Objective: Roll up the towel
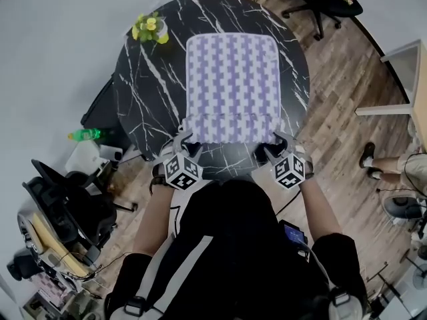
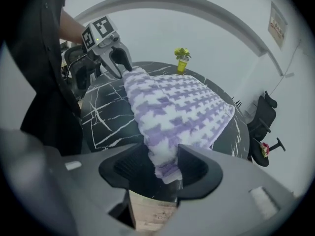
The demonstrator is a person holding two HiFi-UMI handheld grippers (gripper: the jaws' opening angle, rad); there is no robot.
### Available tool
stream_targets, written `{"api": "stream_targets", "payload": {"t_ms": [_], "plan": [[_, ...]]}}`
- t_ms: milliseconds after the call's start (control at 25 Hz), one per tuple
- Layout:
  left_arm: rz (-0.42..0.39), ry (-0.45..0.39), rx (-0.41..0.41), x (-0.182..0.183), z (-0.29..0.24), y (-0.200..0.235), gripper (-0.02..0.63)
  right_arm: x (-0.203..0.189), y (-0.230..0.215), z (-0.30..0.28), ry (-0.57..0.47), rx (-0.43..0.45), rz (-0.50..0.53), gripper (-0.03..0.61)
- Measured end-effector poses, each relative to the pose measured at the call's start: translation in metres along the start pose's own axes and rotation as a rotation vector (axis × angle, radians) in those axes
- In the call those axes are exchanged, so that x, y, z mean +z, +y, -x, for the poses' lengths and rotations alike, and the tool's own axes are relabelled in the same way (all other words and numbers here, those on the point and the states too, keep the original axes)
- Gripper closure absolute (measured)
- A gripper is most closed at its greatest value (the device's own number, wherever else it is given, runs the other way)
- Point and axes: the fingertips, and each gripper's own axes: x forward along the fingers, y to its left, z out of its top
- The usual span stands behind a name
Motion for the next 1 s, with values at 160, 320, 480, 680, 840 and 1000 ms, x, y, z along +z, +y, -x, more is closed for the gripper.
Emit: {"api": "stream_targets", "payload": {"t_ms": [160,320,480,680,840,1000], "plan": [[-0.080,0.073,0.010,-0.011,-0.010,0.002,0.408,-0.004,-0.007,-0.005,0.023,-0.001,0.021,0.374],[-0.082,0.112,-0.031,-0.010,-0.017,0.006,0.408,-0.004,-0.015,-0.011,0.057,0.021,0.040,0.374],[-0.086,0.154,-0.080,-0.013,-0.027,0.005,0.408,-0.008,-0.012,-0.022,0.112,0.067,0.070,0.374],[-0.046,0.148,-0.103,-0.012,-0.030,0.011,0.443,-0.007,-0.017,-0.024,0.126,0.073,0.033,0.418],[-0.037,0.136,-0.108,-0.011,-0.028,0.013,0.474,-0.009,-0.016,-0.022,0.132,0.040,0.066,0.479],[-0.023,0.117,-0.104,-0.015,-0.021,0.009,0.512,-0.011,-0.004,-0.016,0.134,0.020,0.058,0.495]]}}
